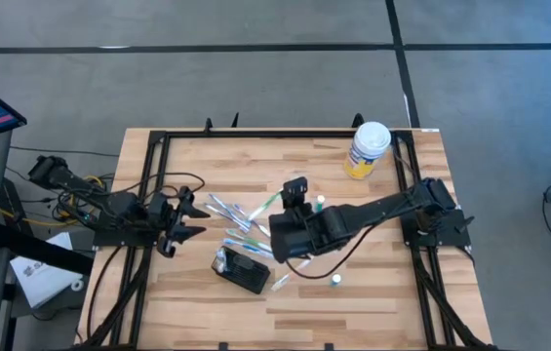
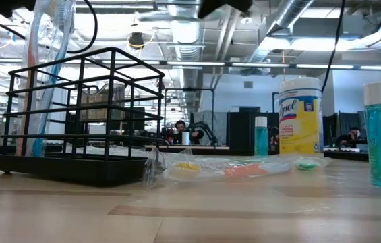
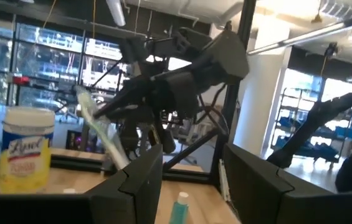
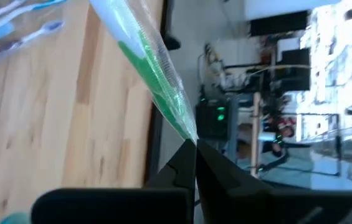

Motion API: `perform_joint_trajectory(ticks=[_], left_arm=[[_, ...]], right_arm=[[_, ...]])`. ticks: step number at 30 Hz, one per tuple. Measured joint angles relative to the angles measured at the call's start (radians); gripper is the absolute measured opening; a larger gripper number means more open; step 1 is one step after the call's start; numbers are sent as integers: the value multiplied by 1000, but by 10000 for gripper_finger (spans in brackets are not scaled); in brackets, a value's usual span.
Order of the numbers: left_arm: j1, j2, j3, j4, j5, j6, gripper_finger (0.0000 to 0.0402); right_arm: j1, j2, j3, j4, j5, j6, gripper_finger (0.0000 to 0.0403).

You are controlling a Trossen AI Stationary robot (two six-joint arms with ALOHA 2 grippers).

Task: Pick & Place toothbrushing station
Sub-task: Put the green toothbrush into the mesh organizer

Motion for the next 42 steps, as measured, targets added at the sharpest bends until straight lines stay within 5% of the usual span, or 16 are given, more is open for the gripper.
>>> perform_joint_trajectory(ticks=[16, 25, 42], left_arm=[[447, 34, 5, -1, 386, -390, 163], [697, 231, 133, 2, 713, -569, 163], [748, 733, 488, 19, 1074, -672, 163]], right_arm=[[35, 0, 0, 130, 69, -151, 0], [49, 11, 1, 278, 68, -319, 0], [77, 11, 1, 315, 68, -381, 0]])
